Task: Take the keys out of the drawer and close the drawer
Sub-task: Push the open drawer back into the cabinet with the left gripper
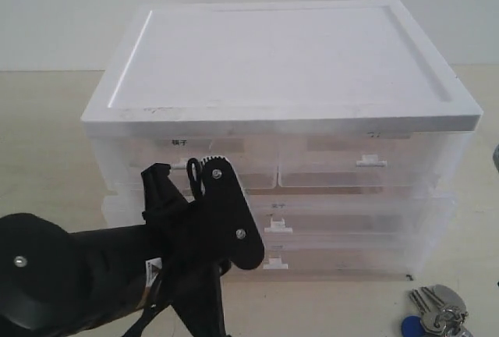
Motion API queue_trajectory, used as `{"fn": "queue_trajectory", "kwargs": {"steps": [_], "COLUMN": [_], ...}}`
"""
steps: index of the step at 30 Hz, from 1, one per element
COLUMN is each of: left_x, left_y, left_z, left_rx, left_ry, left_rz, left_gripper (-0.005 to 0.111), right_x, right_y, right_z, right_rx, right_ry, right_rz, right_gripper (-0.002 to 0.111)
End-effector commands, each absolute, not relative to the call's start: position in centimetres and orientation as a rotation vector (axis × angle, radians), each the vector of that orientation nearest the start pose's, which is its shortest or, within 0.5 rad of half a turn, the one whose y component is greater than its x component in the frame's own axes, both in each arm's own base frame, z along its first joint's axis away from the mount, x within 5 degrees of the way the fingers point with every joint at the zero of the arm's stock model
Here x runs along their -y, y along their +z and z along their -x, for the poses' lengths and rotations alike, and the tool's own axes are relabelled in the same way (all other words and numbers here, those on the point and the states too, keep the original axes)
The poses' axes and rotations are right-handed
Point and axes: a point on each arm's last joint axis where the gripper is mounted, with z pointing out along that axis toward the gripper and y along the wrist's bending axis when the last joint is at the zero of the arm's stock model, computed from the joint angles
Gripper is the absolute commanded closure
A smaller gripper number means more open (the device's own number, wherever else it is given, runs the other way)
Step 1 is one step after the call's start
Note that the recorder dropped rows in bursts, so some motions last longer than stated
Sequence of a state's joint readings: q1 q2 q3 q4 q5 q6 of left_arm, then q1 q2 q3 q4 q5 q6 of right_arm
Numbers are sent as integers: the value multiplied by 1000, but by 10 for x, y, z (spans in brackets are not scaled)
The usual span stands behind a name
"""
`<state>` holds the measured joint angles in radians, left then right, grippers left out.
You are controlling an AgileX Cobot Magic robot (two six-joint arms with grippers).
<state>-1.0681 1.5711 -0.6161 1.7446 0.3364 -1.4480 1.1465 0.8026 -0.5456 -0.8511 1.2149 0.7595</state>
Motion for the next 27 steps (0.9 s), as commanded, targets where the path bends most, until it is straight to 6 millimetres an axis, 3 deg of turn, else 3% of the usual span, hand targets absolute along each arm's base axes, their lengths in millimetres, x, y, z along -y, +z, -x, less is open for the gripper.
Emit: {"fn": "queue_trajectory", "kwargs": {"steps": [1, 9, 17, 24, 27], "left_x": [232, 242, 260, 263, 252], "left_y": [159, 167, 156, 139, 153], "left_z": [-177, -179, -152, -143, -150], "left_rx": [-1943, -1944, -1973, -1956, -1882], "left_ry": [148, 75, -272, -233, 2], "left_rz": [-1174, -1138, -1426, -1540, -1404], "left_gripper": [102, 102, 102, 102, 102], "right_x": [-68, -68, -68, -68, -68], "right_y": [274, 274, 274, 273, 273], "right_z": [-102, -101, -101, -101, -101], "right_rx": [-2221, -2222, -2224, -2235, -2236], "right_ry": [-416, -416, -414, -406, -407], "right_rz": [709, 709, 709, 708, 713], "right_gripper": [79, 79, 79, 79, 79]}}
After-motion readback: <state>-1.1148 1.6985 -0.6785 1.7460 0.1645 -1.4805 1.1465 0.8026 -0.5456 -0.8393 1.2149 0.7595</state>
